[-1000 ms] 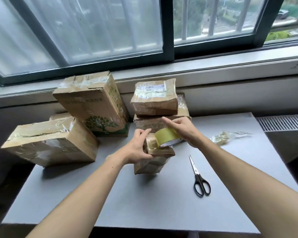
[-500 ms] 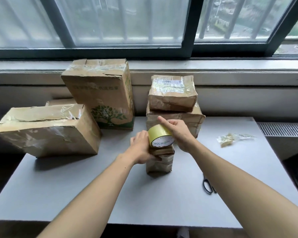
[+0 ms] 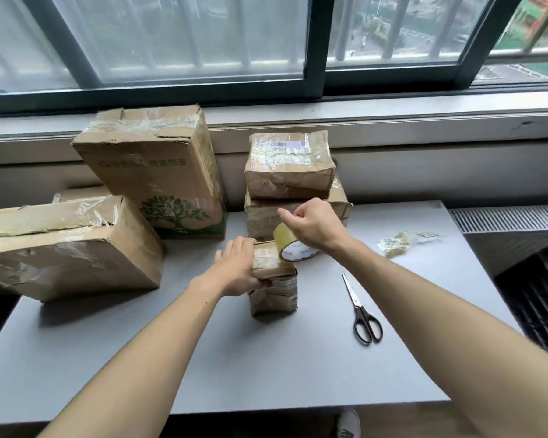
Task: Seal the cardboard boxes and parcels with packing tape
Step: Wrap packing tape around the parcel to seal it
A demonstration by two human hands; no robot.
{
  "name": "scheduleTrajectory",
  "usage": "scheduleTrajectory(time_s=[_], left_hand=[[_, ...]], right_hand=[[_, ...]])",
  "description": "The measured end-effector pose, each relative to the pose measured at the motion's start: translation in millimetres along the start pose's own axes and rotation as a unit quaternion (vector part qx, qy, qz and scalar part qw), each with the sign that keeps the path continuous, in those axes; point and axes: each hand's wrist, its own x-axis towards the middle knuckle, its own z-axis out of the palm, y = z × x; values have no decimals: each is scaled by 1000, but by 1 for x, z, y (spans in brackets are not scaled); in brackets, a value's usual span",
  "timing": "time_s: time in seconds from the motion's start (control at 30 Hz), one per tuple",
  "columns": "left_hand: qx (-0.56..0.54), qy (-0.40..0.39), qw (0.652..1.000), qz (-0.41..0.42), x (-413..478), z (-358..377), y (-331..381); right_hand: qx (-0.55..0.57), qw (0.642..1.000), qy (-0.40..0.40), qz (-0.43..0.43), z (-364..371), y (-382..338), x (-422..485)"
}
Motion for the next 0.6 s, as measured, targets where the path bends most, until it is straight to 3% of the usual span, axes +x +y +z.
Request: scheduleTrajectory(time_s=[0.2,0.6], left_hand=[[27,-21,999,-20,-2,-4,10],[59,-23,998,-10,2,0,3]], right_hand=[[-126,992,-7,0,-4,32,-5],[-107,991,-5,83,64,82,-12]])
